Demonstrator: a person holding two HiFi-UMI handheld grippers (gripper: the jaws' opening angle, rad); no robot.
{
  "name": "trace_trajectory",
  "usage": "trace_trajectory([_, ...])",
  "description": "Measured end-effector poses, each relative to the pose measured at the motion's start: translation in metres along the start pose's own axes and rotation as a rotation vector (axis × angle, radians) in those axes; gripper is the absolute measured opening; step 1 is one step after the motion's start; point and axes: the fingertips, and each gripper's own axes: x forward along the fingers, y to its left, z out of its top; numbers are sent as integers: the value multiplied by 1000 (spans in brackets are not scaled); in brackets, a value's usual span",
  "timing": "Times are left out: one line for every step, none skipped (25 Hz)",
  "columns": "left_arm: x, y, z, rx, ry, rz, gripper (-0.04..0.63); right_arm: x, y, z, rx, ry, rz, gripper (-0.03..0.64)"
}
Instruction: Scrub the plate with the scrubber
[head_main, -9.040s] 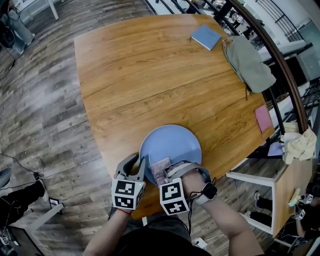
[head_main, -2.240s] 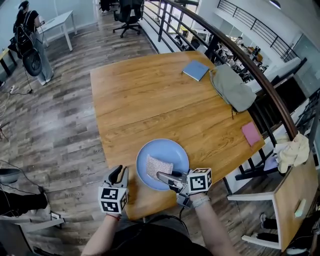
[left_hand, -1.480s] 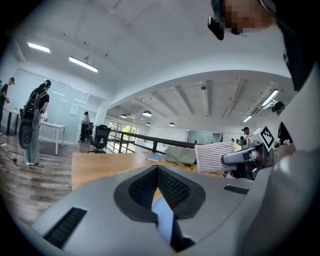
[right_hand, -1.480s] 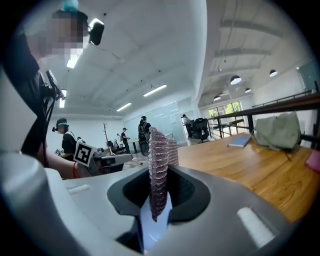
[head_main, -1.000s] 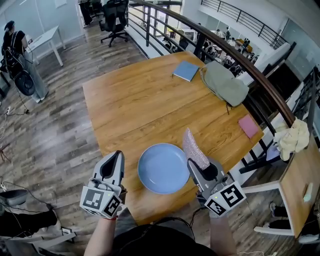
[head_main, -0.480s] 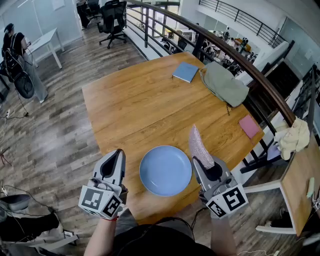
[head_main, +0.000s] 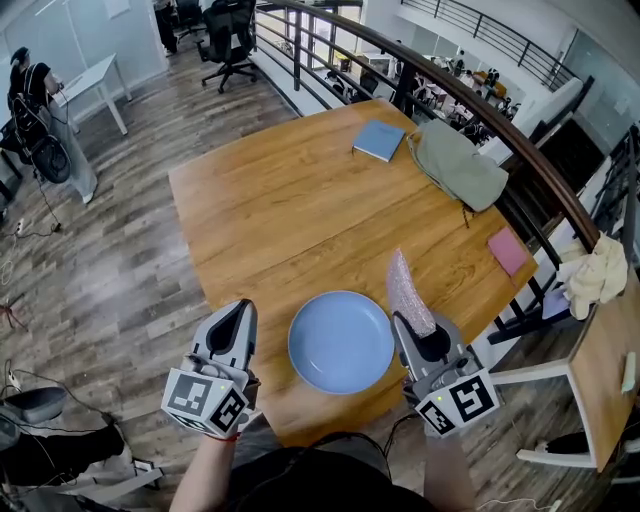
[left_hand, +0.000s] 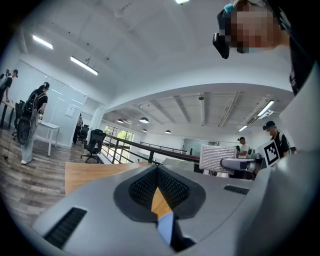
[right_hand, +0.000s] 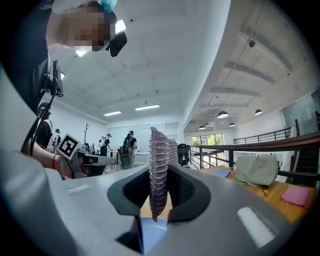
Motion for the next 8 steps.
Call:
trace_trajectory([0,2,-2,-1,6,2,-3,1,0,-1,1,0,-2,81])
trace_trajectory([-1,4,-3,-2,11,4,-3,2,0,-2,2,0,-3,81])
trace_trajectory([0,6,-5,-4,15,5,-3,4,0,-3,2,1,-4,81])
trace_trajectory([1,9,-6,-6,19,7,-3,6,0,-3,2,2,-4,81])
trace_trajectory([1,12,-7,-7,21,9,-3,9,1,-4,2,2,-3,81])
trace_trajectory([1,15,-8,-9,22,12,-3,11,1,-4,3,1,-2,81])
trace_trajectory([2,18,-8,-10,23,14,-3,14,2,-4,2,-1,-1,81])
trace_trajectory([2,21,-9,-11,24,17,-3,17,4,-4,2,-3,0,81])
